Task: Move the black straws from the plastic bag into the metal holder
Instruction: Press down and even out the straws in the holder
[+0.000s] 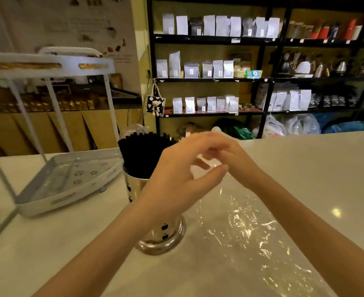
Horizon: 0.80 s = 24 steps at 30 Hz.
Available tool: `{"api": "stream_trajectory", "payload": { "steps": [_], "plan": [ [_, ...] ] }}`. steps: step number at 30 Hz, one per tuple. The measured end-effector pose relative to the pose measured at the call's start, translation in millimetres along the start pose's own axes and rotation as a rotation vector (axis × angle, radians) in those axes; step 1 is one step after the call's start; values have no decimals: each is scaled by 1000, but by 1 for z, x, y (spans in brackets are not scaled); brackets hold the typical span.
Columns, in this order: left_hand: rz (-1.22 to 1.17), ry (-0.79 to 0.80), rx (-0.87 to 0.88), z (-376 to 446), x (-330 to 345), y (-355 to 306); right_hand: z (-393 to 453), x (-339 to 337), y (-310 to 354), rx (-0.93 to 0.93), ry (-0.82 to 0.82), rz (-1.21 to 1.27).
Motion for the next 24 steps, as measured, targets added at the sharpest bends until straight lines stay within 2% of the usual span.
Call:
{"api": "stream_trajectory", "payload": {
  "steps": [1, 3, 4, 6, 8, 11, 13, 15, 18, 22, 24],
  "plan": [
    [30, -92, 33, -1, -18, -4, 5, 9, 5, 20, 32, 89],
    [143, -294, 32, -2, -56, -1, 14, 27, 5, 78, 114, 114],
    [188, -367, -7, -2, -72, 7, 16, 36, 2, 105, 150, 114],
    [211, -410, -165, -1, -94, 32, 20, 52, -6, 162, 206, 160],
    [145, -338, -373, -1, -102, 68, 24, 67, -10, 169, 276, 216],
    [7, -149, -662, -7, -92, 116, 29, 82, -4, 133, 357, 295],
    [-87, -30, -775, -13, -82, 137, 32, 87, -2, 146, 391, 319],
    [-165, 62, -766, -12, -74, 144, 36, 90, -3, 148, 433, 293],
    [-215, 113, -714, -5, -71, 146, 41, 91, 0, 153, 473, 253],
    [-231, 277, -697, 3, -61, 146, 42, 91, 7, 166, 516, 209],
    [-213, 328, -681, 5, -58, 141, 43, 91, 14, 116, 518, 177]
  ]
}}
Point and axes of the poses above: each hand's wrist, its own z-axis towards the middle knuckle, its own x-axis out of the palm, y = z × x, the point moved 8 cm from there along z, towards the middle knuckle, and after that the axes turned 8 degrees about -x, right-handed, at the moved point
